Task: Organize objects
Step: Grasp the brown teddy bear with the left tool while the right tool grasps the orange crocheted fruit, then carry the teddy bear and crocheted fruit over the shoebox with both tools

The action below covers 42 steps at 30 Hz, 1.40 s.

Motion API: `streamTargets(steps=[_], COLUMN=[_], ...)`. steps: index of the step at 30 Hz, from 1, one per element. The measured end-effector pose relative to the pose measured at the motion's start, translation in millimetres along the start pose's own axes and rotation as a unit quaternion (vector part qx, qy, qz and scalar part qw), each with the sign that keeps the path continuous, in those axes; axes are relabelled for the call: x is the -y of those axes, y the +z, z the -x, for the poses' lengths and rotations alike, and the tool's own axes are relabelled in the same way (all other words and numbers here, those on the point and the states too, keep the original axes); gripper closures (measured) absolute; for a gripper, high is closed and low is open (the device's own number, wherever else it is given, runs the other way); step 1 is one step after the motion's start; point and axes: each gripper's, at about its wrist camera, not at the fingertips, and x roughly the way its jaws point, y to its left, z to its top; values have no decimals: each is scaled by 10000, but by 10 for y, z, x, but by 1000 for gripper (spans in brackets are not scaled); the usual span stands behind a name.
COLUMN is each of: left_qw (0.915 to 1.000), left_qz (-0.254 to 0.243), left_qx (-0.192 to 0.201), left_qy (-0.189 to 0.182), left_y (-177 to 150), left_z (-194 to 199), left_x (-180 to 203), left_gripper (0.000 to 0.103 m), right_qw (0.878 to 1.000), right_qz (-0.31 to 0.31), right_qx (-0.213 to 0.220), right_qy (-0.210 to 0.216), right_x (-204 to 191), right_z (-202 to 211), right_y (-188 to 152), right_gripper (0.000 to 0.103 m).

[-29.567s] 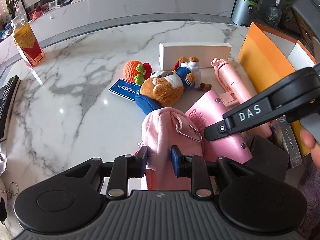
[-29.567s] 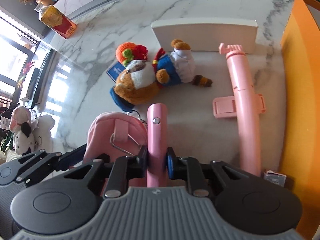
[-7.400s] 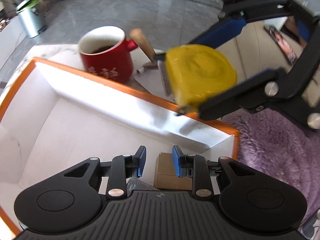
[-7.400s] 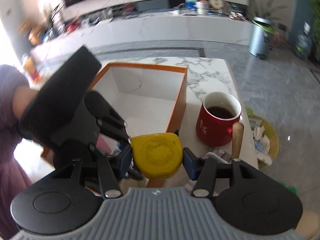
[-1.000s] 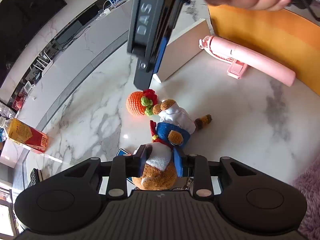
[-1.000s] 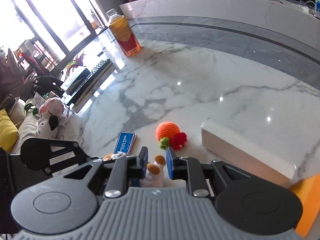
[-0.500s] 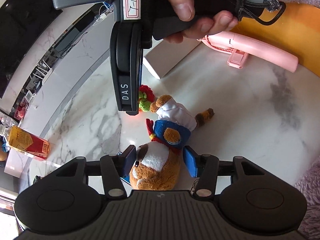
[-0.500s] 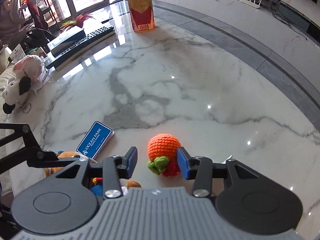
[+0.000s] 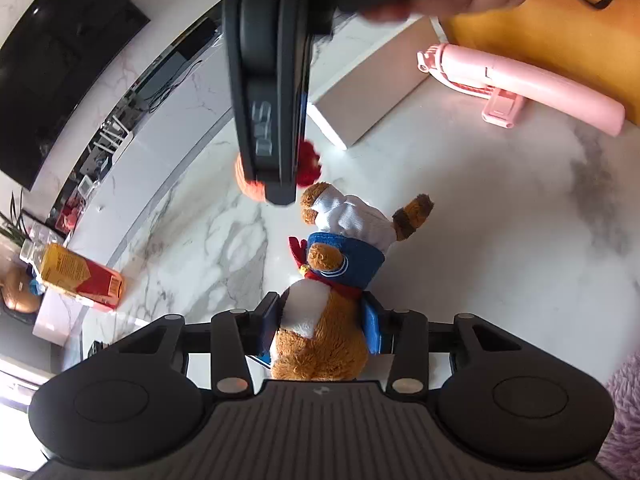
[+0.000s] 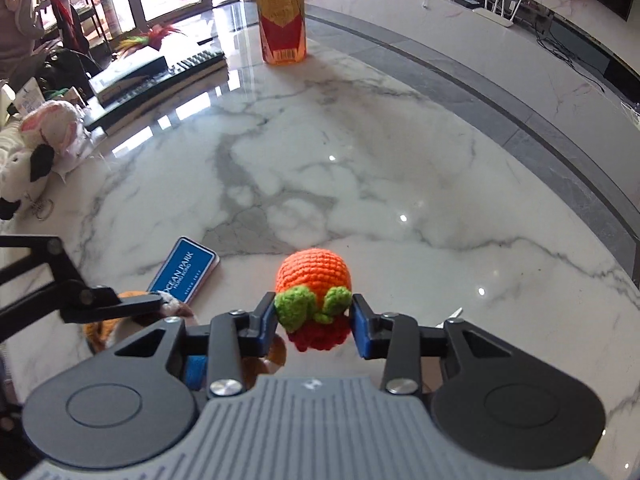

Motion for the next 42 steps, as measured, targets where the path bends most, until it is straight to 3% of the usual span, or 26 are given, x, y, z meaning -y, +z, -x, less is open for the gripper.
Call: streamTargets(steps=[4,12,18,22,27,31,35,37,39,42], left_qw=[9991,9930,9794,9626,9505,9459,9389,9351,9277,9235], left_qz=[334,-27,-340,-1123,-1655,-1978,-2388,-2415,-2531,-2727], left_qx=[257,1175,1931,2265,2079,1845,1479,1290,1131,964], left_qy=[85,126,-474,-974,-1611,-1792,-1990,-2249,-2502,-2518], left_y=[4,458,1111,1669,2278,2526,2580,2602,2640,2641], left_z=[222,1182,1780,1885,1567,1199,823,661,516,357], left_x=[-72,64,341,804,1385,1717,1907,1957,2027,2136], left_gripper=[56,56,56,56,56,56,57,57,57,57], right_qw=[9996,9977,9923,9899,9870,9801,9758,9769,9755,9764], right_qz=[-113,-536,-773,-683,-583,-825,-1331,-1596,-1714,-1732], right_qx=[246,151,167,69,-131,-299,-92,50,61,58], right_qy=[122,-392,-952,-1242,-1493,-1781,-1731,-1423,-1378,-1290], right_x=[70,478,649,691,751,964,1201,1298,1357,1429], right_z=[762,2031,2738,3097,3363,3346,3462,3509,3469,3354], right_y=[-131,-912,-1549,-1882,-2208,-2433,-2566,-2596,-2612,-2623], right_gripper=[63,63,63,63,63,63,63,63,63,63])
